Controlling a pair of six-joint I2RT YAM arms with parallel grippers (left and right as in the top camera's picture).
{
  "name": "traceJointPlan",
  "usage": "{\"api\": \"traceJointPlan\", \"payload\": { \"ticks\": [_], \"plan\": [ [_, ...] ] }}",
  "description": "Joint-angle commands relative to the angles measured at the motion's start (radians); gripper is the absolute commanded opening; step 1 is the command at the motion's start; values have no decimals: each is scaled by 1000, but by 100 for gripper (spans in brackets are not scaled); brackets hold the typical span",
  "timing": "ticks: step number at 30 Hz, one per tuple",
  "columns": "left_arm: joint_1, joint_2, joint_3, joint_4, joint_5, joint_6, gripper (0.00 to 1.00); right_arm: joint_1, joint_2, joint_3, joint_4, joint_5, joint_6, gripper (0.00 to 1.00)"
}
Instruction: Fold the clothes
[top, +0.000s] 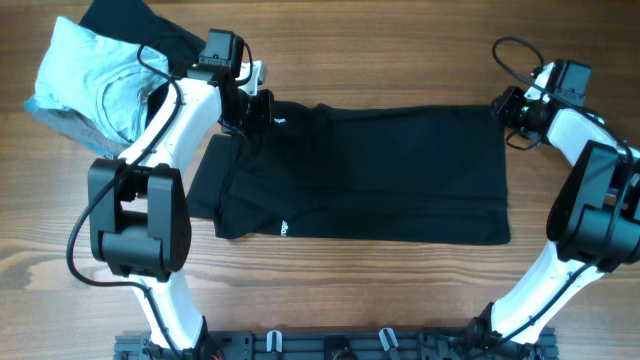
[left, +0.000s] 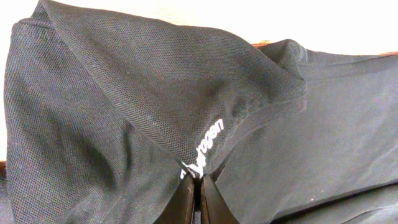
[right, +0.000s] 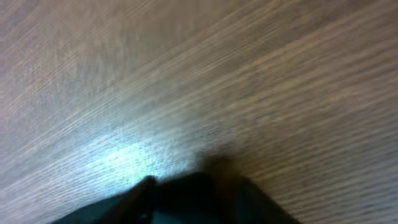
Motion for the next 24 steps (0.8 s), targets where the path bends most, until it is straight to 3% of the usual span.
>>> {"api": "traceJointPlan", "payload": {
  "ticks": [1, 2, 12, 16, 24],
  "plan": [
    [5, -23, 14, 2, 15, -10, 4, 4, 43, -14, -11, -66, -16, 12],
    [5, -23, 14, 2, 15, -10, 4, 4, 42, -14, -13, -69, -15, 4],
    [18, -33, 14, 2, 12, -16, 4, -8, -121, -8, -90, -132, -16, 4],
    [46, -63, 14, 0, 12, -59, 4, -7, -196, -8, -155, -45, -9, 4],
    [109, -135, 14, -105, 12, -58, 4, -7, -238, -8, -446, 110, -13, 4]
  ]
}}
